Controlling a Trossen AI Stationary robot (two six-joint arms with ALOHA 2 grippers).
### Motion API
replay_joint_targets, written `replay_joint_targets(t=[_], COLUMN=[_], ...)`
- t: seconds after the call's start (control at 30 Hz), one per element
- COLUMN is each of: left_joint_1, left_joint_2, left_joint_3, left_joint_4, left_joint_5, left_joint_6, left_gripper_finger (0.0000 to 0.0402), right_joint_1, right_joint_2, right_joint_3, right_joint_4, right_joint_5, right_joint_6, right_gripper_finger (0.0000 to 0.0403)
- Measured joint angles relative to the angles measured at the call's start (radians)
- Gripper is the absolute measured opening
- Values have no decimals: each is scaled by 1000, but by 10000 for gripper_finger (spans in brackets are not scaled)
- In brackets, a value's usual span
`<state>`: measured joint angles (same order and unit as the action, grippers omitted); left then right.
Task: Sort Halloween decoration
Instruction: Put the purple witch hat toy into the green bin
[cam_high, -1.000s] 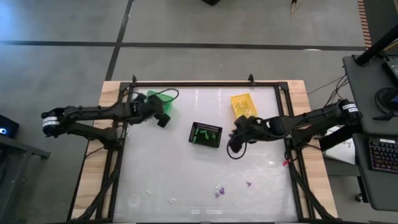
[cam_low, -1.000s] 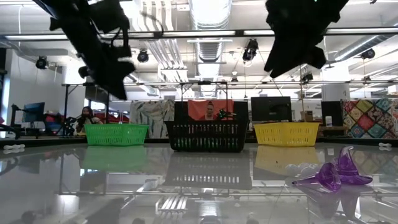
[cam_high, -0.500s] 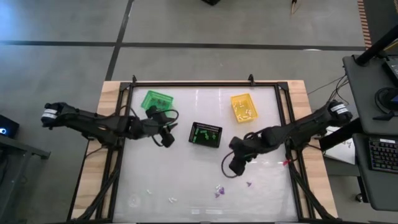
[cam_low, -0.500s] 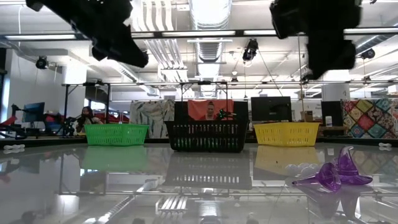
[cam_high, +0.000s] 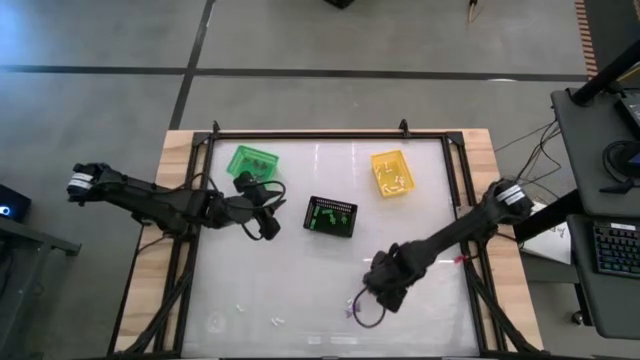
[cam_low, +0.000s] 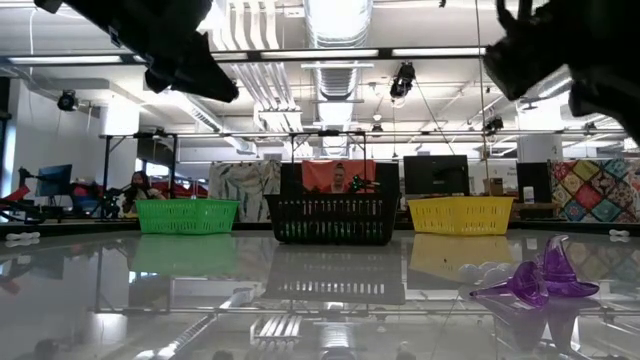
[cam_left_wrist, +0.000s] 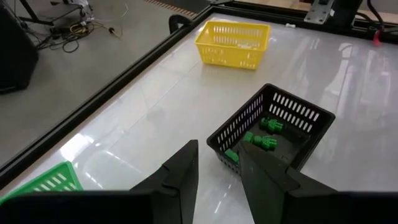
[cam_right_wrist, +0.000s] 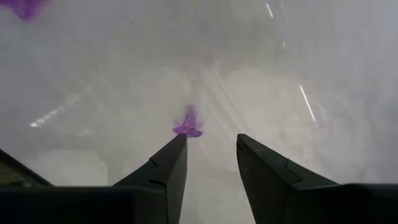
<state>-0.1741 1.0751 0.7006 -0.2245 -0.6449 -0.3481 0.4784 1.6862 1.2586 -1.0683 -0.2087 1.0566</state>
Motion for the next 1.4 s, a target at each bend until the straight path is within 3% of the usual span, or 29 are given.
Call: replay_joint_targets(t=[0.17,0.8,0.97,1.2,1.4], left_joint_1=[0,-34,-42,-57,-90], left_joint_2=[0,0,0,0,0], left_joint_3=[0,-2,-2,-2,-2], left_joint_4=[0,8,8,27,56], left_joint_5=[0,1,1,1,1], left_joint_6=[0,-4,-8,-12,-12], left_gripper_finger=[97,97,97,97,97], right_joint_1=[43,76,78,78,78], right_joint_2=[72,186,191,193,193], right_joint_3=[23,24,23,20,20], right_joint_4=[2,81,86,91,85], right_joint_5=[-6,-11,-7,-5,-2], right_joint_6=[5,10,10,5,-20], right_gripper_finger=[146,145,116,24,10])
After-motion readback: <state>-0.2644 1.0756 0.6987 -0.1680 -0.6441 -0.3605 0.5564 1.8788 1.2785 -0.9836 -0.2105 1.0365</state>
